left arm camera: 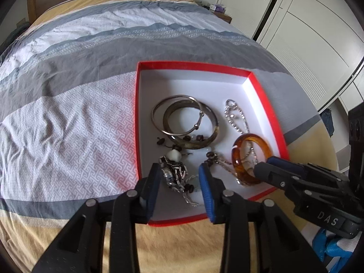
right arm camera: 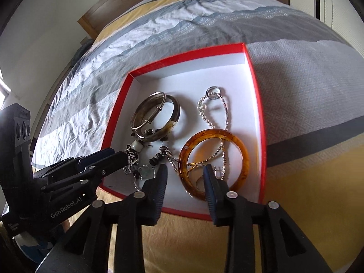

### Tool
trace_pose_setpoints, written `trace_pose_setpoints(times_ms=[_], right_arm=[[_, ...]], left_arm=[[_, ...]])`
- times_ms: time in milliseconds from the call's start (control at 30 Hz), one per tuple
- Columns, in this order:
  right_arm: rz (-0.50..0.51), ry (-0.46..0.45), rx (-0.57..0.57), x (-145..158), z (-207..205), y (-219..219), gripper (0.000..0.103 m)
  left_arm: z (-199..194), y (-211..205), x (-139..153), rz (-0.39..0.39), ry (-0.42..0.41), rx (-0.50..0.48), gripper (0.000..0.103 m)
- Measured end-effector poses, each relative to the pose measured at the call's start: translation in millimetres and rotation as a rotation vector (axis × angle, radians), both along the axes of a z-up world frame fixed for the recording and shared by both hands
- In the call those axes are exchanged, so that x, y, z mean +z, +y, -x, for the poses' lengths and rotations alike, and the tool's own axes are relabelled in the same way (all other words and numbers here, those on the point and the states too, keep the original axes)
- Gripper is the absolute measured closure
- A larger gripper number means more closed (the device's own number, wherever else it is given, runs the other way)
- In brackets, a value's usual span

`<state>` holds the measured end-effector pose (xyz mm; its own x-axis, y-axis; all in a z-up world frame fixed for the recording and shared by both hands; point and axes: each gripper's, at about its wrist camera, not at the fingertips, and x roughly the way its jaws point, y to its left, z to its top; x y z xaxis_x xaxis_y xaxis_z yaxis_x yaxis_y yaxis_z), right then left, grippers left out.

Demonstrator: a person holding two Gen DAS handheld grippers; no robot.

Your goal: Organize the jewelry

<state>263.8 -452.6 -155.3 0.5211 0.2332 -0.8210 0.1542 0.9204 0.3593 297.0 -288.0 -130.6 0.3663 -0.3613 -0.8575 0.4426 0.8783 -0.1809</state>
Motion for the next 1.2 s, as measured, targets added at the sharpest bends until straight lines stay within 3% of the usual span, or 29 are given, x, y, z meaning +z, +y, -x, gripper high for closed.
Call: trace_pose_setpoints(times_ms=[200, 300, 467, 633, 800, 1200], right_arm=[[0.052, -0.037, -0.037, 34, 24, 4, 0.063], [0.08, -0.076, -0.049, 59, 41, 12, 0.058], [0.12, -0.156, -0.048, 97, 75, 40, 0.052], [0.17, -0.217, -0.029, 124, 111, 82, 0.048], [0.217, -0.273, -0.013, 143, 149, 122, 0.037], [0.27, -0.359, -0.053, 161, 222, 169, 0.024]], left_arm=[[20, 20, 50, 0.035, -0.069, 0.028, 0.069], [38, 45, 80, 0.052, -0.134, 0.063, 0.062], [83, 94, 117, -0.012, -0.279, 0.136, 0.061], [126, 148, 128, -0.041, -0.299, 0.226, 0.061], [164, 195, 139, -0.044, -0.295, 0.311, 0.061], [250, 259, 165, -0.085, -0.439, 0.415, 0.055]])
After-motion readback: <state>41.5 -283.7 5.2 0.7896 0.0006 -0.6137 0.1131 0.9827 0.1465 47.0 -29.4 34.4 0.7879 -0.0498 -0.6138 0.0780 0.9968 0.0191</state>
